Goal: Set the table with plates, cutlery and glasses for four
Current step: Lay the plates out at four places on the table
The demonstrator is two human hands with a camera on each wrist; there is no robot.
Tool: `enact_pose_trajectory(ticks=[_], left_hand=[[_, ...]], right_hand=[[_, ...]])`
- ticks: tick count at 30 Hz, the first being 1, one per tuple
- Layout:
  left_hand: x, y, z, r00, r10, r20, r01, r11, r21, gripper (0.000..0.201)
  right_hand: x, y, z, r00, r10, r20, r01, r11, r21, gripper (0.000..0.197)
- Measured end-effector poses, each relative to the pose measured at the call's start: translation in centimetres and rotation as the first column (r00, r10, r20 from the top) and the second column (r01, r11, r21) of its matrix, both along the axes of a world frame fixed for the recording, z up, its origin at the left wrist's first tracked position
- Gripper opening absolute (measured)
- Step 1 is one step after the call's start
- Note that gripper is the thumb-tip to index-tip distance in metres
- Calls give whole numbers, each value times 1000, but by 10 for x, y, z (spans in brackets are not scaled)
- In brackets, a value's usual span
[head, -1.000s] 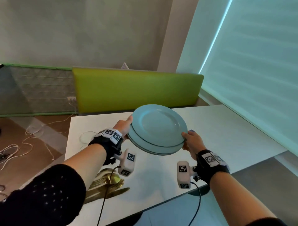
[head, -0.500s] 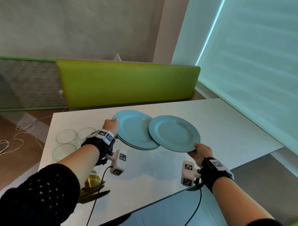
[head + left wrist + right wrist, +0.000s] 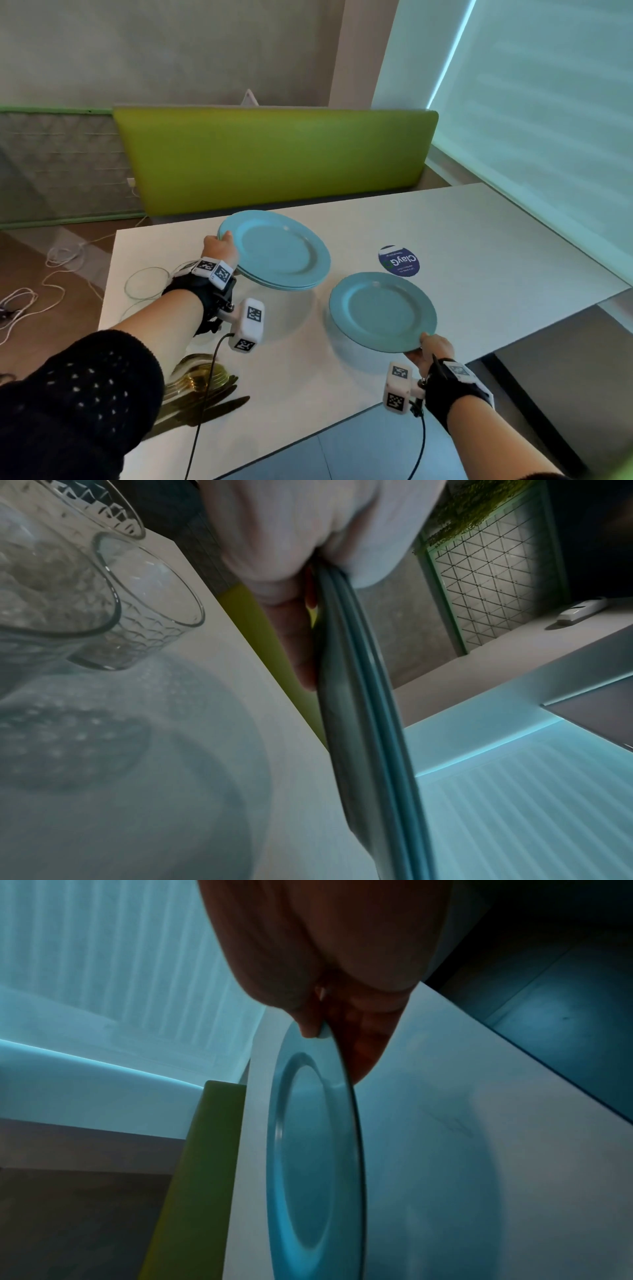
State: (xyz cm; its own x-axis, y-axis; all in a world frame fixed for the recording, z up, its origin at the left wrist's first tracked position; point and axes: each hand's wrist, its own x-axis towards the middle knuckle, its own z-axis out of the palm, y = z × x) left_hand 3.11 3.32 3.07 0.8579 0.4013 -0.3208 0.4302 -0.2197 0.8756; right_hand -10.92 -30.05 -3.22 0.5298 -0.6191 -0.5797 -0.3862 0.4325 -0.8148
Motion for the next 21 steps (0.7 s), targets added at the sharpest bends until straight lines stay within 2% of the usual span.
enact_pose_trajectory(ticks=[13,16,21], left_hand=[[2,17,-14,997,-70,17,69,997,25,48],[-1,21,-10,996,-89,19,88,996,15,47],[0,26,-10,994,-104,29,104,994,-23,48]], right_hand=[[-22,48,-40,996,-27,-81,36,993,113,35],[-23,50,-40,991,43,-127,-30,994,105,34],[-27,53,-46,944,189,-271,-177,982,68,21]])
